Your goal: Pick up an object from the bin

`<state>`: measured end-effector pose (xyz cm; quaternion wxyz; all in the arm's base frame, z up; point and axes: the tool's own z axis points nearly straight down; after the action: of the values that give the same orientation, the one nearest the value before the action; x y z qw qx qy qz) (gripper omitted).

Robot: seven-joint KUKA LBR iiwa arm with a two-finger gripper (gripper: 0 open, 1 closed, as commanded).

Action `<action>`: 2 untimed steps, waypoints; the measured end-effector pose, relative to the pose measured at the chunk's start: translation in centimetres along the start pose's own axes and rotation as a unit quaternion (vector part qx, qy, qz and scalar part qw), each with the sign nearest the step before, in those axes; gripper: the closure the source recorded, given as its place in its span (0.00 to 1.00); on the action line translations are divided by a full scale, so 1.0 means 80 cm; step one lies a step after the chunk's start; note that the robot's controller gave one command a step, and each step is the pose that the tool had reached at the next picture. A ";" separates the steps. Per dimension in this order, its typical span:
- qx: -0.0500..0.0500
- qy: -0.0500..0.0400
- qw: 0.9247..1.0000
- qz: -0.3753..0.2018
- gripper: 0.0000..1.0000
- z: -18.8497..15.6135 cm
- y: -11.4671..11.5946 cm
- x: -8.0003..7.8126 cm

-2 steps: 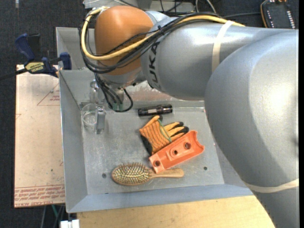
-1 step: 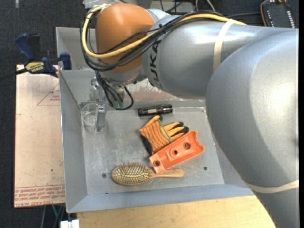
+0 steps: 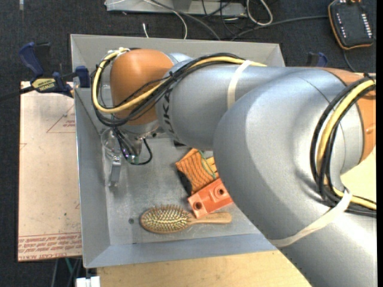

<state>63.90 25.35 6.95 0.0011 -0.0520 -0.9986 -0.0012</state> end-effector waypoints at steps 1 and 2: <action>-0.004 -0.009 0.998 0.060 0.00 -0.051 -0.009 0.000; -0.001 0.000 1.000 0.008 0.00 -0.005 -0.001 0.001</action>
Offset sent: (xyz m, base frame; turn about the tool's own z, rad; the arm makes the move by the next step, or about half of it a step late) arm -0.0005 -0.0011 0.0044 0.0161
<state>63.84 25.31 7.33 0.0007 -0.0602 -0.9982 -0.0018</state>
